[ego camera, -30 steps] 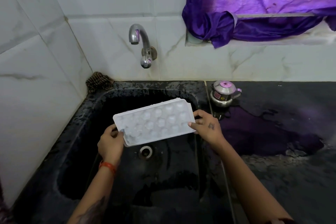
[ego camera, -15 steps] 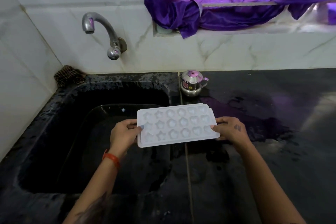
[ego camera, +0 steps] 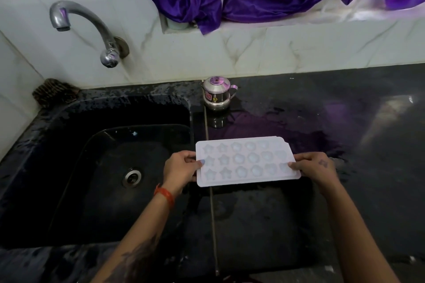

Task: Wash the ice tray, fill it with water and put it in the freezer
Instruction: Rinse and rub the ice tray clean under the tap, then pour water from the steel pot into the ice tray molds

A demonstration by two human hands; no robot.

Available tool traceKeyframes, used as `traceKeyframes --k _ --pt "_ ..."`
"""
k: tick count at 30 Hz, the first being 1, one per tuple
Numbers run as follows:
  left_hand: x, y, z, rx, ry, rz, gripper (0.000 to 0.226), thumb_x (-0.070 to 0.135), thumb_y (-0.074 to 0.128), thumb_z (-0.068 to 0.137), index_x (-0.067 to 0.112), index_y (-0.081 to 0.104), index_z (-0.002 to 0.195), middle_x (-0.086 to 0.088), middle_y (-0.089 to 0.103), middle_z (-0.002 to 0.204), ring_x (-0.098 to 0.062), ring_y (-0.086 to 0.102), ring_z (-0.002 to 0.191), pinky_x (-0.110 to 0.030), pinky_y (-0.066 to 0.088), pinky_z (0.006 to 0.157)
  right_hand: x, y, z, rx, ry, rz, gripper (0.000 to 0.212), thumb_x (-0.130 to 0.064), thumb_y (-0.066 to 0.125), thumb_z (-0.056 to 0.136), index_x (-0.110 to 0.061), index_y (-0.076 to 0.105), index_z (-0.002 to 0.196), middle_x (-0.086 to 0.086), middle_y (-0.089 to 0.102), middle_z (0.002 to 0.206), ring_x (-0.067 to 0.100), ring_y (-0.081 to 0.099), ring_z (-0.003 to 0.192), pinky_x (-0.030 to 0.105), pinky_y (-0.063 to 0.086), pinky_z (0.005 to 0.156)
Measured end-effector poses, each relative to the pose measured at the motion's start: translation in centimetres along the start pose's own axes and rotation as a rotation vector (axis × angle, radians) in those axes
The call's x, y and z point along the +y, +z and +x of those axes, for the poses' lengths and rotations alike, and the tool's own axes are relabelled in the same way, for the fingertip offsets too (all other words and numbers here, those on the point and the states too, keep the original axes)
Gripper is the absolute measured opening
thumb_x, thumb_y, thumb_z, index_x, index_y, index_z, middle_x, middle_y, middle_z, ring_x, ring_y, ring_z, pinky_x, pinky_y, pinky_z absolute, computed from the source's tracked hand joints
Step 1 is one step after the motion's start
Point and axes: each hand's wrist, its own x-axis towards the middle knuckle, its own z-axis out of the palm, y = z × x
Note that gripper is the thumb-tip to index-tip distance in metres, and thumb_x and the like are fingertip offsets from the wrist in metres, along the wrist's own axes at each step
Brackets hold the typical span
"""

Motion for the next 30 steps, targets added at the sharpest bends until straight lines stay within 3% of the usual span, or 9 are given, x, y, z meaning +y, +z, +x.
traceKeyframes --k 10,13,18,22,26,30 --pt "-0.4 1.0 0.6 -0.021 -0.037 0.01 0.027 0.007 0.07 0.083 0.002 0.065 0.109 -0.001 0.068 0.081 -0.013 0.066 0.073 -0.021 0.057 0.053 0.5 -0.7 0.7 -0.051 0.03 -0.04 0.013 -0.018 0.075 0.076 -0.015 0.076 0.088 0.007 0.072 0.089 0.024 0.066 0.084 0.037 0.054 0.08" --pt "-0.4 0.9 1.0 -0.004 -0.023 -0.002 0.041 0.015 0.071 0.083 0.003 0.06 0.121 -0.004 0.068 0.094 -0.018 0.067 0.084 -0.027 0.058 0.064 0.2 -0.7 1.1 -0.066 0.029 -0.073 0.026 -0.037 0.076 0.076 -0.016 0.076 0.091 0.005 0.072 0.094 0.026 0.065 0.09 0.043 0.054 0.087" --pt "0.6 0.6 2.7 0.112 0.055 0.062 0.063 0.034 0.072 0.08 0.013 0.05 0.135 -0.008 0.06 0.126 -0.023 0.059 0.11 -0.043 0.053 0.091 -2.4 -0.4 1.8 0.081 -0.052 -0.284 0.053 -0.054 0.061 0.083 -0.017 0.062 0.122 0.004 0.067 0.116 0.025 0.06 0.108 0.031 0.043 0.084" --pt "2.8 0.6 4.4 0.139 0.119 0.092 0.069 0.04 0.072 0.079 0.016 0.046 0.138 -0.008 0.056 0.133 -0.024 0.058 0.112 -0.045 0.051 0.094 -5.3 0.5 3.3 0.092 -0.159 -0.259 0.061 -0.058 0.059 0.083 -0.017 0.057 0.128 0.005 0.065 0.122 0.025 0.061 0.11 0.032 0.043 0.087" --pt "5.3 1.3 6.5 0.134 0.172 0.13 0.073 0.04 0.071 0.08 0.015 0.04 0.142 -0.008 0.051 0.139 -0.023 0.06 0.11 -0.038 0.048 0.097 -9.1 2.1 5.1 0.069 -0.276 -0.263 0.062 -0.059 0.057 0.084 -0.018 0.056 0.13 0.005 0.062 0.126 0.024 0.057 0.116 0.034 0.042 0.095" --pt "6.9 2.3 9.3 0.102 0.186 0.113 0.083 0.039 0.073 0.078 0.016 0.032 0.146 -0.01 0.041 0.147 -0.027 0.05 0.126 -0.04 0.044 0.103 -12.6 4.3 7.4 -0.032 -0.359 -0.195 0.065 -0.057 0.058 0.084 -0.019 0.051 0.135 0.007 0.057 0.133 0.022 0.052 0.124 0.033 0.039 0.1"
